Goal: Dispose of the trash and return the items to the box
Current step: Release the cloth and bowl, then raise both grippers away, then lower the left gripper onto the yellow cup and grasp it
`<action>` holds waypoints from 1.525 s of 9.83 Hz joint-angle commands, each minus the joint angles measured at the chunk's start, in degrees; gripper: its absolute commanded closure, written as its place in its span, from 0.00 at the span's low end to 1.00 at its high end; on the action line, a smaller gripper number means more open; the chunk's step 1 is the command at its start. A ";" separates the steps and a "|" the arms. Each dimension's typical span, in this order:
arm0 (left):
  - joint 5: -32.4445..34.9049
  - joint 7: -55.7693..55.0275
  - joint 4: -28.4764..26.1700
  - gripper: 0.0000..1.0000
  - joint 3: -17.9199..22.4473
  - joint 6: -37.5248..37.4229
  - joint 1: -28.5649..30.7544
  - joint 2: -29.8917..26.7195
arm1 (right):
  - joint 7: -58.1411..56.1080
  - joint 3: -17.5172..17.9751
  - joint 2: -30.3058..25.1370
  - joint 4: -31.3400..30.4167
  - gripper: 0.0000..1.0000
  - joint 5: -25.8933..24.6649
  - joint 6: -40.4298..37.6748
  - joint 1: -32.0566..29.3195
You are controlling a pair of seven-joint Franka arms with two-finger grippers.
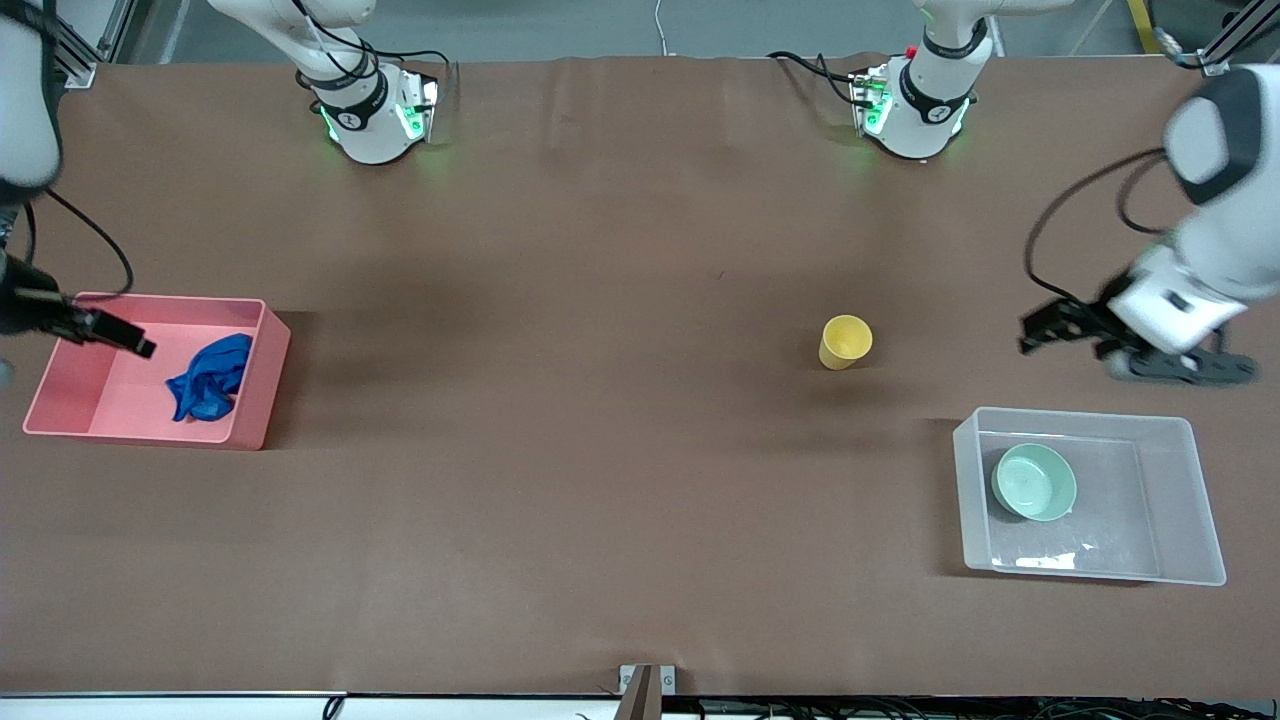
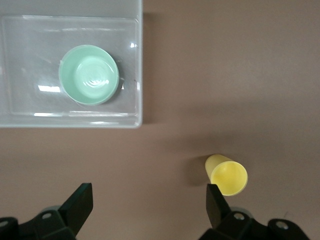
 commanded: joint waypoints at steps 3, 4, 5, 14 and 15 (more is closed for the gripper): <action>2.69 -7.41 -23.54 0.00 -8.54 21.73 0.26 -1.84 | 5.64 2.06 -4.35 13.56 0.00 -1.32 -16.57 1.23; 2.69 -8.73 -25.58 0.01 -11.17 24.49 0.26 0.00 | 5.55 1.71 -4.01 18.57 0.00 -2.11 -19.14 1.15; 2.69 -8.83 -26.21 0.01 -12.24 26.17 0.26 2.89 | 5.29 0.31 -3.91 20.53 0.00 -3.42 -19.34 1.32; 4.27 -8.74 -25.51 1.00 -13.83 35.06 0.43 13.83 | -3.68 0.21 -3.30 16.86 0.00 -4.76 -19.95 0.97; 4.27 -8.22 -25.34 1.00 -13.57 34.89 0.78 11.64 | -3.59 0.21 -3.30 16.86 0.00 -4.67 -19.87 0.97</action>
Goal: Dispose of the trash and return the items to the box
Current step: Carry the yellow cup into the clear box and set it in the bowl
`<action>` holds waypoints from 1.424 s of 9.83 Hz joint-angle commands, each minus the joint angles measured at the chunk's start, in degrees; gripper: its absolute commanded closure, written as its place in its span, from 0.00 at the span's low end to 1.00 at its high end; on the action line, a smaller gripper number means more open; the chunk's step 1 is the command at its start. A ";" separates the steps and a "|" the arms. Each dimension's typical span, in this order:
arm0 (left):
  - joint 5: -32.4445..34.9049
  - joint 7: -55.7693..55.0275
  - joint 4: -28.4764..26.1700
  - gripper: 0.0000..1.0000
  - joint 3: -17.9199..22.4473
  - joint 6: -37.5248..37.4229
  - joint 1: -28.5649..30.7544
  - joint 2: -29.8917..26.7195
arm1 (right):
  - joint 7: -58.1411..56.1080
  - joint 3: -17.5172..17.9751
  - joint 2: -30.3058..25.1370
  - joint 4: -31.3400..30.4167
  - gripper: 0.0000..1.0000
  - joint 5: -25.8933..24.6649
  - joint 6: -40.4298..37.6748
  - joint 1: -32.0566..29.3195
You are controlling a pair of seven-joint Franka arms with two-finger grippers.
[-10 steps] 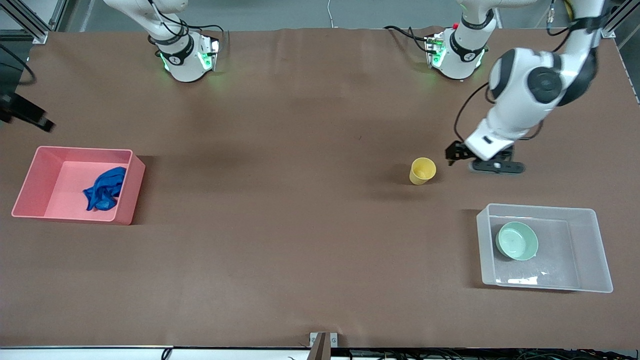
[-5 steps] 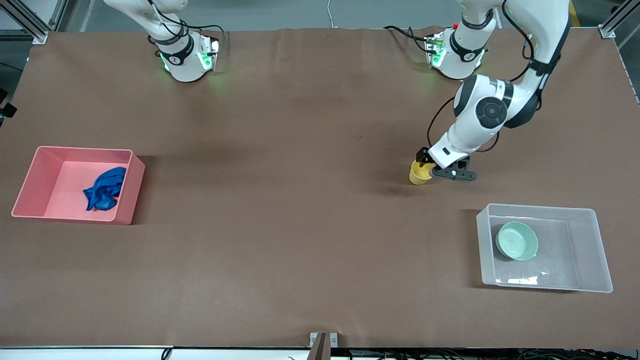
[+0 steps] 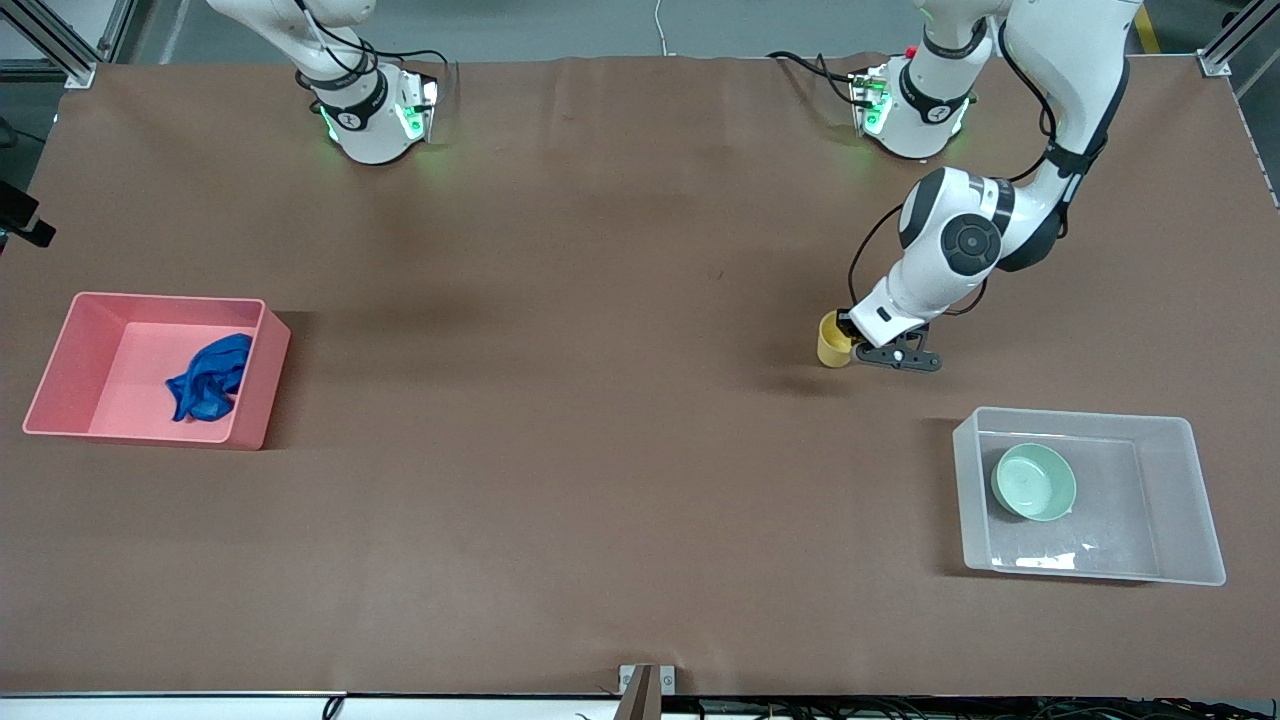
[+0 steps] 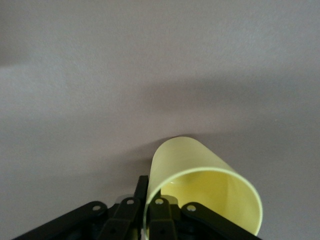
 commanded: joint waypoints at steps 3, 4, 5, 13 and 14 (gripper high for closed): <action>1.49 2.97 13.07 1.00 5.00 -13.75 0.87 -2.10 | -0.50 -0.02 -0.81 -0.97 0.00 -0.29 0.18 -0.13; 1.49 5.25 19.92 1.00 7.89 -20.26 0.87 0.00 | -0.50 -0.02 -0.81 -0.97 0.00 -0.29 0.27 -0.13; 1.40 8.58 26.17 1.00 10.70 -22.84 0.95 2.63 | -0.58 -0.02 -0.81 -0.97 0.00 -0.29 0.27 -0.22; -4.92 29.27 50.75 0.99 24.70 -22.26 2.62 27.17 | -0.58 -0.02 -0.72 -0.97 0.00 -0.11 0.27 -0.22; -5.01 29.27 50.67 0.98 24.71 -22.08 2.97 28.31 | -0.58 -0.02 -0.72 -0.97 0.00 -0.11 0.27 -0.22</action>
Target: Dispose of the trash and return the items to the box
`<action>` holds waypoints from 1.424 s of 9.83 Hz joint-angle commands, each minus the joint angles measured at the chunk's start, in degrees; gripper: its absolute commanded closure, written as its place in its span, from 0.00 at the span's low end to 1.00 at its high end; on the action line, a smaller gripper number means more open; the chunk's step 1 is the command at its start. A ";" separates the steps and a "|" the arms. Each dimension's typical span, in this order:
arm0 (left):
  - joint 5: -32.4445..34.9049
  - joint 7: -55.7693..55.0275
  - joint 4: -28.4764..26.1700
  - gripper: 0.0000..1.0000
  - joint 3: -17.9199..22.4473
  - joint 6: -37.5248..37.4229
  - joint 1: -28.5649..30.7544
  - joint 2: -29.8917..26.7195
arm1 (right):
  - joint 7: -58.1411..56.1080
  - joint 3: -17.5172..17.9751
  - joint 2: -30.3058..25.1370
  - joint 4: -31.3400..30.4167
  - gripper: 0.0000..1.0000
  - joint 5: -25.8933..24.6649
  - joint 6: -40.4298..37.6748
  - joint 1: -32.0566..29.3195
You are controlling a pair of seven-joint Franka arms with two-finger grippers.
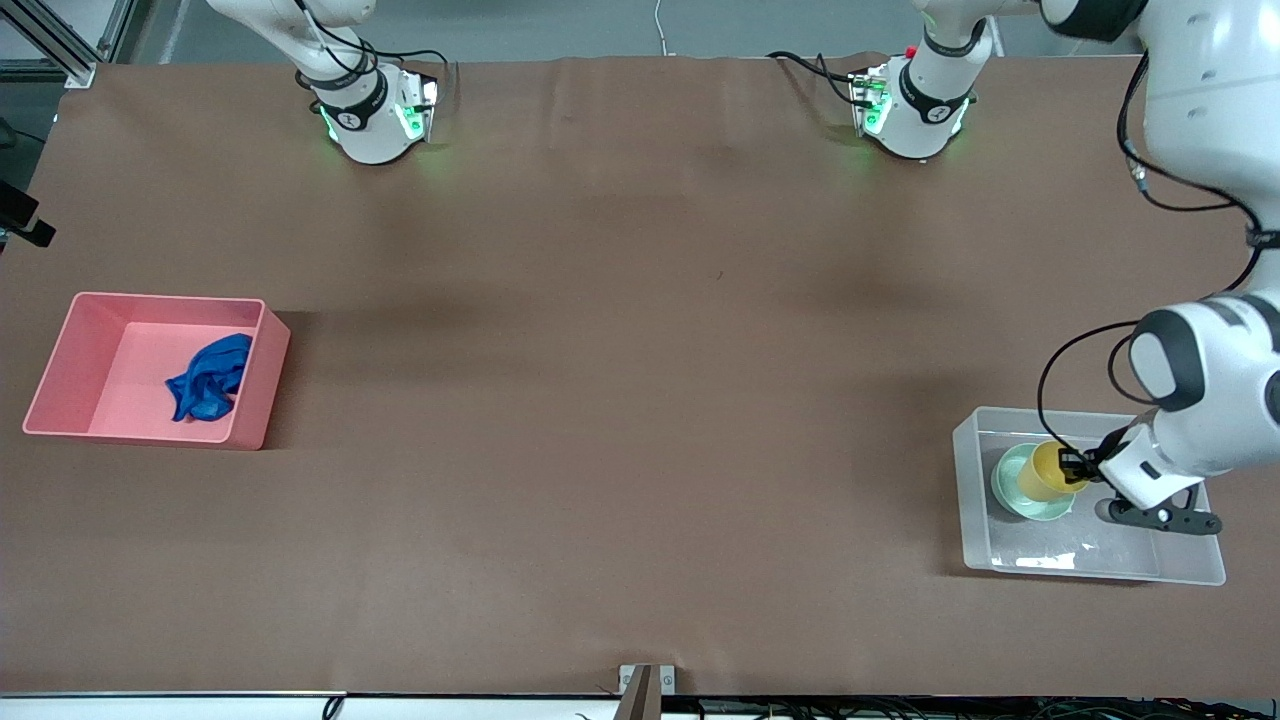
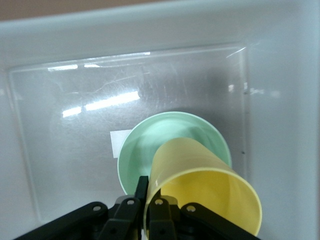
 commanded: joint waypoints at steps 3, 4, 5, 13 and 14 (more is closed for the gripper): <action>-0.86 1.22 2.06 0.01 0.59 -0.10 0.07 2.57 | -0.54 0.07 -0.73 -0.88 0.00 -0.11 0.31 -0.20; -0.86 0.97 2.15 0.00 0.67 -0.10 0.08 1.34 | -0.54 0.07 -0.72 -0.88 0.00 -0.11 0.23 -0.20; -0.69 0.10 2.06 0.00 0.67 -0.10 -0.27 -0.67 | -0.54 0.07 -0.81 -0.88 0.00 -0.11 0.22 -0.20; 0.54 -16.24 -23.89 0.00 -4.06 -8.45 -2.38 -37.89 | -0.54 0.07 -0.72 -0.88 0.00 -0.11 0.22 -0.29; 2.89 -18.78 -26.74 0.00 -4.94 -8.53 -2.38 -41.44 | -0.54 0.07 -0.72 -0.88 0.00 -0.11 0.22 -0.29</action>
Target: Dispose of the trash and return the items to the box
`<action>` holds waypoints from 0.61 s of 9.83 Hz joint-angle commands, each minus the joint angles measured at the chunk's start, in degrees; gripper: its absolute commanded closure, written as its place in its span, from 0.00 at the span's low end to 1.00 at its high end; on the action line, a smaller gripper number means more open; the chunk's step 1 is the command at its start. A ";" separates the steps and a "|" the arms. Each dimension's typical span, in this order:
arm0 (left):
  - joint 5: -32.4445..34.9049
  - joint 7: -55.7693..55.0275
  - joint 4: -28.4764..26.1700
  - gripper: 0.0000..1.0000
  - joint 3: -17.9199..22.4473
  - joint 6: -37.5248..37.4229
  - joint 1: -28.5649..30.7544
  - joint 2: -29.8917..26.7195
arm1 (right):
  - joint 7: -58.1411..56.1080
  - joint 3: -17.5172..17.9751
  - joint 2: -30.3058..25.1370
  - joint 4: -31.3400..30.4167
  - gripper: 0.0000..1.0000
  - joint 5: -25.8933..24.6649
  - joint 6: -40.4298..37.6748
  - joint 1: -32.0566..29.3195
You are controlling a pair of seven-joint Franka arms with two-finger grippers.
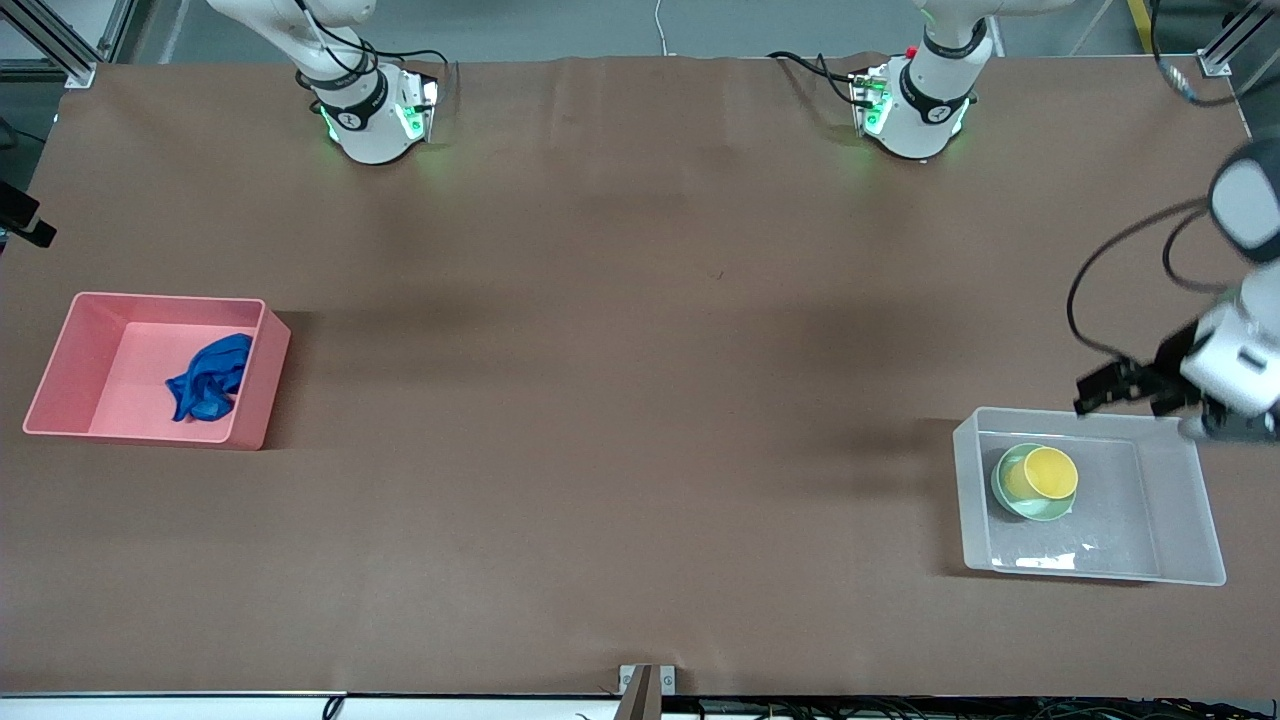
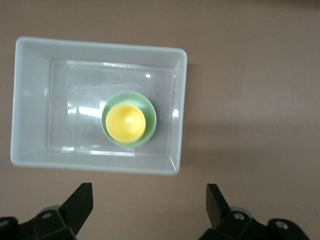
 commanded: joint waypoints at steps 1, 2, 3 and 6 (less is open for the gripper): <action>2.48 -3.41 -10.75 0.00 -1.52 0.20 0.16 -9.00 | -0.53 0.14 -0.72 -0.73 0.00 -0.11 0.19 -0.36; 2.48 -3.68 -8.40 0.00 -2.40 -3.04 0.08 -9.54 | -0.53 0.14 -0.72 -0.73 0.00 -0.11 0.28 -0.37; 2.57 -3.59 -2.55 0.00 -3.10 -8.38 0.07 -8.67 | -0.53 0.14 -0.72 -0.73 0.00 -0.11 0.28 -0.37; 2.92 -3.51 15.64 0.00 -3.11 -22.53 -0.36 -1.83 | -0.53 0.14 -0.72 -0.73 0.00 -0.11 0.28 -0.37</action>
